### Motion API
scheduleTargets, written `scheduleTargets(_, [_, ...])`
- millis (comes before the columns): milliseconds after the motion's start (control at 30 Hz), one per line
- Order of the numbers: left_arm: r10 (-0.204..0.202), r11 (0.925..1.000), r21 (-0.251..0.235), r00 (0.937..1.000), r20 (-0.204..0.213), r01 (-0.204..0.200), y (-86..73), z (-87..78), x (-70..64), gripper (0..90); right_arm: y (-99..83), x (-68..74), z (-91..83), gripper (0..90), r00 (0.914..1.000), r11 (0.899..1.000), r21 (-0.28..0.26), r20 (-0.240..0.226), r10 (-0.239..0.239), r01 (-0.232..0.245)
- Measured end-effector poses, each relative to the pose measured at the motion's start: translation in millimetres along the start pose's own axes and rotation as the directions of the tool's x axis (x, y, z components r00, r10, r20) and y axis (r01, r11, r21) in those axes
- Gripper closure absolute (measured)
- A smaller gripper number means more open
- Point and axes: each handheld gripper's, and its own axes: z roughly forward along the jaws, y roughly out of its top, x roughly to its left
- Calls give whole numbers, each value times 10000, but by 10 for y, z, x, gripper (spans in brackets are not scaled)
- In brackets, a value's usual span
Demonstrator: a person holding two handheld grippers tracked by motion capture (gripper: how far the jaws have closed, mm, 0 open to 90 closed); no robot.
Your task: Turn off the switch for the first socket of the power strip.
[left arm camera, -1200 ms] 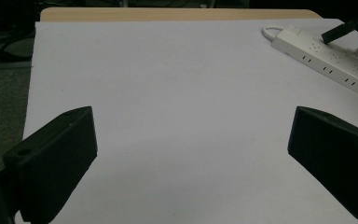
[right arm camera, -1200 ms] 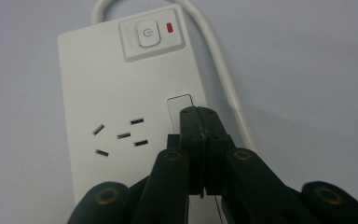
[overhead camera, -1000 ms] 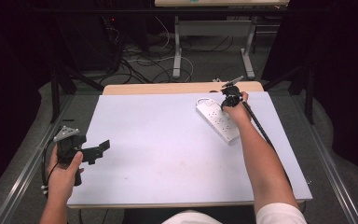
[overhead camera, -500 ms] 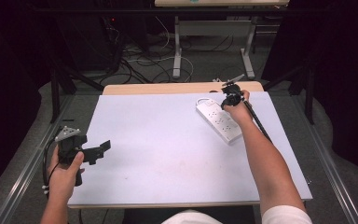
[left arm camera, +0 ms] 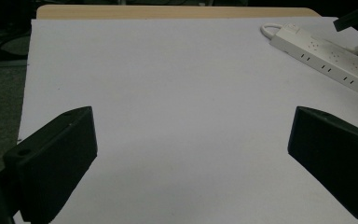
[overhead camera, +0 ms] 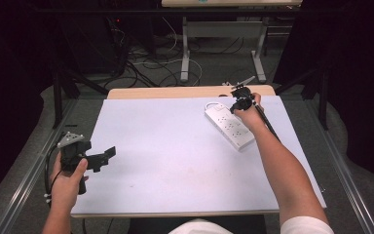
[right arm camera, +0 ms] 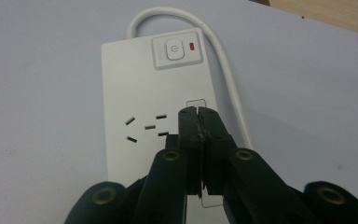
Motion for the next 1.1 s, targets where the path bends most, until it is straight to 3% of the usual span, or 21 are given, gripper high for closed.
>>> scheduleTargets(233, [29, 10000, 18, 10000, 4, -29, 2, -3, -6, 12, -2, 72, -71, 891, 9990, 9988, -208, -107, -442, 440])
scheduleTargets(367, [55, 10000, -20, 10000, 0, -55, 5, -11, -7, 12, -4, 123, -125, 890, 9988, 9986, -272, -204, -451, 445])
scheduleTargets(400, [50, 10000, -43, 10000, 4, -50, 5, -11, -7, 12, -11, 127, -139, 887, 9972, 9970, -401, -318, -670, 657])
scheduleTargets(633, [54, 10000, -50, 10000, 5, -54, 9, -14, -9, 12, -29, 235, -269, 882, 9953, 9963, -477, -612, -747, 718])
scheduleTargets(733, [42, 10000, -64, 10000, 21, -42, 12, -18, -9, 12, -44, 264, -330, 875, 9909, 9922, -648, -758, -1115, 1067])
scheduleTargets(1100, [-2, 9999, -112, 10000, 11, 2, 28, -28, -21, 12, -184, 370, -554, 862, 9766, 9842, -1043, -1460, -1577, 1433])
